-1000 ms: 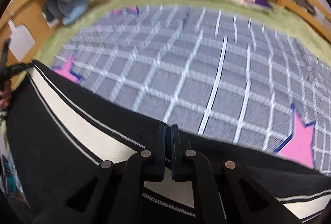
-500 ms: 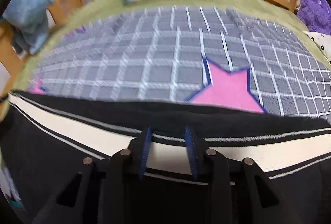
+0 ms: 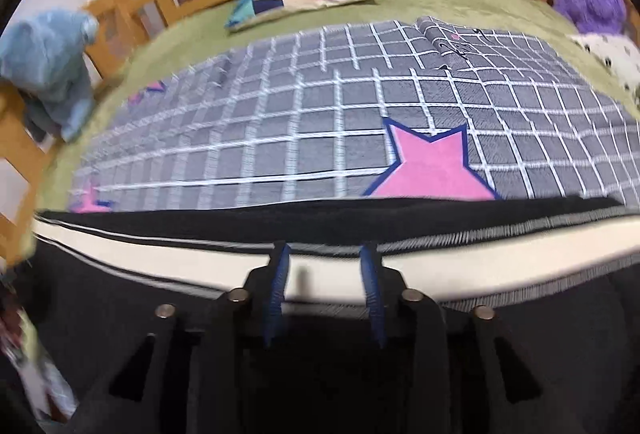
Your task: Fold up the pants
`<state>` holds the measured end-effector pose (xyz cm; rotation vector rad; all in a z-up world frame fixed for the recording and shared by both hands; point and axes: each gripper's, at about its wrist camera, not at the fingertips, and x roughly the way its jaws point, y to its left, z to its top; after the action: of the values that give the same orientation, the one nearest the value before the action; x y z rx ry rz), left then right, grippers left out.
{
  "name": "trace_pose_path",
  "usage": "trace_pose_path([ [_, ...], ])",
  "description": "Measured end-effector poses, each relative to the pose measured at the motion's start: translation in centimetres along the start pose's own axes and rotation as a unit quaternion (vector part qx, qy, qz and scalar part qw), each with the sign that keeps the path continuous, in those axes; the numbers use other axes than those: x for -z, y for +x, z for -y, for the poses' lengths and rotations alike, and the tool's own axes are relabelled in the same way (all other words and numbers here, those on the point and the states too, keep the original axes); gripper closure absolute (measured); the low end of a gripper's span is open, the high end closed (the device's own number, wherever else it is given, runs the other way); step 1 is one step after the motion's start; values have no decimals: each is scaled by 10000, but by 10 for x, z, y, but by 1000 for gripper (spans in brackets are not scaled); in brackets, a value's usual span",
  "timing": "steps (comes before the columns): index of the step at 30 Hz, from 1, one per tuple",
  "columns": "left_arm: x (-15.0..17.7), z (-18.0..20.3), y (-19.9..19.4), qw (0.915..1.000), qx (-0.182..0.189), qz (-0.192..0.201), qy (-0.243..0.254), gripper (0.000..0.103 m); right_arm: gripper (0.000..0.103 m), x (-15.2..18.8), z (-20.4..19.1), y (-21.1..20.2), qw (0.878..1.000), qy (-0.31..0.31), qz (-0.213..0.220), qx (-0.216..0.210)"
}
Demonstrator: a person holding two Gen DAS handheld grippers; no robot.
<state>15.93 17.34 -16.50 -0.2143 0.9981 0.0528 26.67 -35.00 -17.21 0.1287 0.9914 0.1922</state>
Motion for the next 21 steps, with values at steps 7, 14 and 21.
trace_pose_path([
  [7,68,-32,-59,9980,255,126,-573,38,54,38,-58,-73,9999,-86,105,-83],
  [14,113,-98,-57,9861,407,125,-1609,39,54,87,-95,-114,9991,-91,182,-371],
  [21,97,-128,-30,9748,691,491,-2064,39,54,107,-92,-121,9999,-13,93,-142],
])
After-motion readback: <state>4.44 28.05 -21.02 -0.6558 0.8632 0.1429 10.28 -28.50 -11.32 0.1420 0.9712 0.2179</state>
